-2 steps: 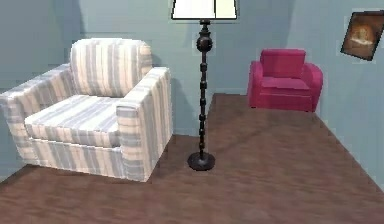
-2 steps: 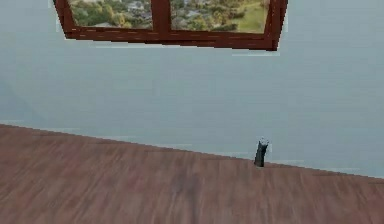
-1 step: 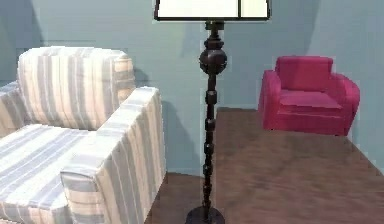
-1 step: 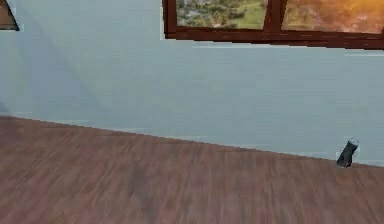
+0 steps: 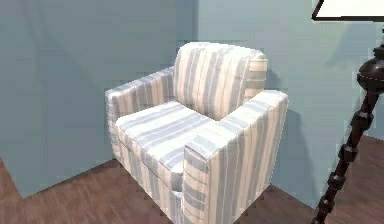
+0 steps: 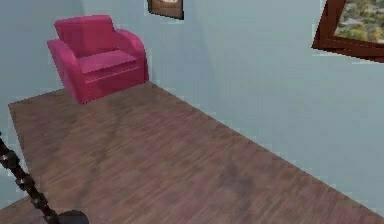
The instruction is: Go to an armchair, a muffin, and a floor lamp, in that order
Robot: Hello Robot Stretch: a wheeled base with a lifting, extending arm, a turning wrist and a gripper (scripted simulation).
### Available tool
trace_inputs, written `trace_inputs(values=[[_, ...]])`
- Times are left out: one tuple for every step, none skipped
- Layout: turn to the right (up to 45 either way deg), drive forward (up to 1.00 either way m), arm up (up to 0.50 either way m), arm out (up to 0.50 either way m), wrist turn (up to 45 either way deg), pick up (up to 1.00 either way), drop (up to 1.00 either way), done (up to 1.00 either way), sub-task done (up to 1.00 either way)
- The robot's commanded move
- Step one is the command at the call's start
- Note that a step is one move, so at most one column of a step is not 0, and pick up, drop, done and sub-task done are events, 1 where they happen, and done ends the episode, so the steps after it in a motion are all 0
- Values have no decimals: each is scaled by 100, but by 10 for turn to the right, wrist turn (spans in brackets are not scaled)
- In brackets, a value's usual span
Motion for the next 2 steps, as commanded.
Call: trace_inputs(values=[[0,0,0,0,0,0,0,0,100],[-450,0,0,0,0,0,0,0,0]])
